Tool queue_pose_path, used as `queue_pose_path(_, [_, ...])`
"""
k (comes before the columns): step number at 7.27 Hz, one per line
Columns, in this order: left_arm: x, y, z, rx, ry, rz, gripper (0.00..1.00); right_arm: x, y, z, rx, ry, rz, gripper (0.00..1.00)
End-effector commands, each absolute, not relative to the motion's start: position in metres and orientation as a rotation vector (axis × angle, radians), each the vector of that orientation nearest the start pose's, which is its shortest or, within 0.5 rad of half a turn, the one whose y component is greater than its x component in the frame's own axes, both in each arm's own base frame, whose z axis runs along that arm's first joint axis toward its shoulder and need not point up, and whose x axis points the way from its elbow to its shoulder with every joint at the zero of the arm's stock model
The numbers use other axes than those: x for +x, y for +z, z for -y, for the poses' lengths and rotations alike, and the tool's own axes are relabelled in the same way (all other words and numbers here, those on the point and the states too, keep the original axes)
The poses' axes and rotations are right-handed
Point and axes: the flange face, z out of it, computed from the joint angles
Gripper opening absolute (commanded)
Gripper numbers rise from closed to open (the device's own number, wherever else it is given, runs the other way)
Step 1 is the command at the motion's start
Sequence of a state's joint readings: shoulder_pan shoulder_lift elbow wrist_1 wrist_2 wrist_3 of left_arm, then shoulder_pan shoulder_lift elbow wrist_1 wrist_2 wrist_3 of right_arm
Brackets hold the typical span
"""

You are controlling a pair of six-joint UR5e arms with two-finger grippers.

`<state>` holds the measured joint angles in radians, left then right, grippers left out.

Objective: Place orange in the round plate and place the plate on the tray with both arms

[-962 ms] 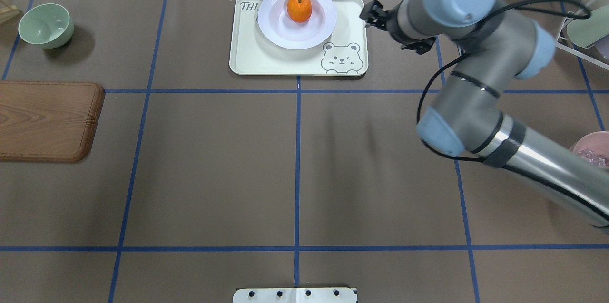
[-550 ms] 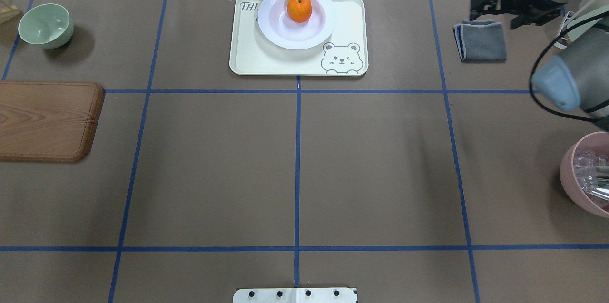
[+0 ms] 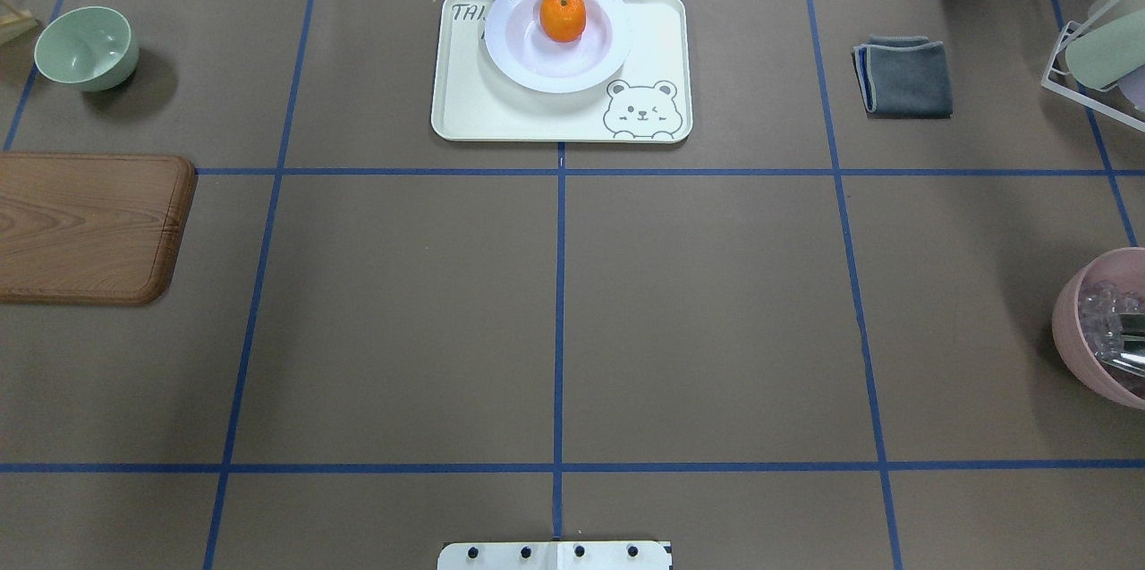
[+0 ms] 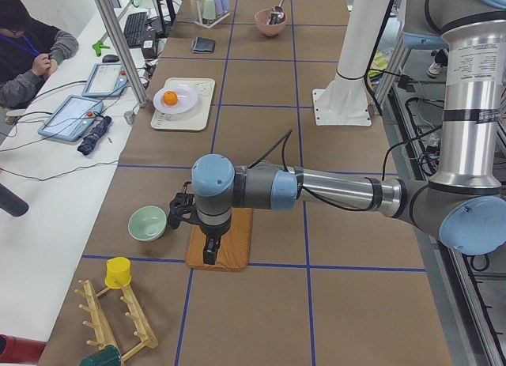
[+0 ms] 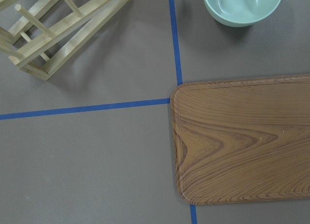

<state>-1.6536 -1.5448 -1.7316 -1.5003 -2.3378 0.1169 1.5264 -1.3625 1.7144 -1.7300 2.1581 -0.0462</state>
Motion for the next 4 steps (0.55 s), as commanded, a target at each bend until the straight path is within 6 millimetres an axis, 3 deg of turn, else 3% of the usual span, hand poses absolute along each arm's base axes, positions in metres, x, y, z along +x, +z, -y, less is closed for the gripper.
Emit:
queue_pose_path(1, [-0.105,0.600,0.475,0.137,0.056,-0.757,0.99,0.119,0.583,0.515,0.106,-0.185,0.607,1.00])
queue_pose_path(3, [-0.104,0.600,0.475,0.136,0.058,-0.757,0.99,0.130,0.639,0.453,0.035,-0.111,0.658,1.00])
queue_pose_path(4, [-0.104,0.601,0.474,0.135,0.057,-0.757,0.99,0.130,0.658,0.431,0.073,-0.113,0.647,1.00])
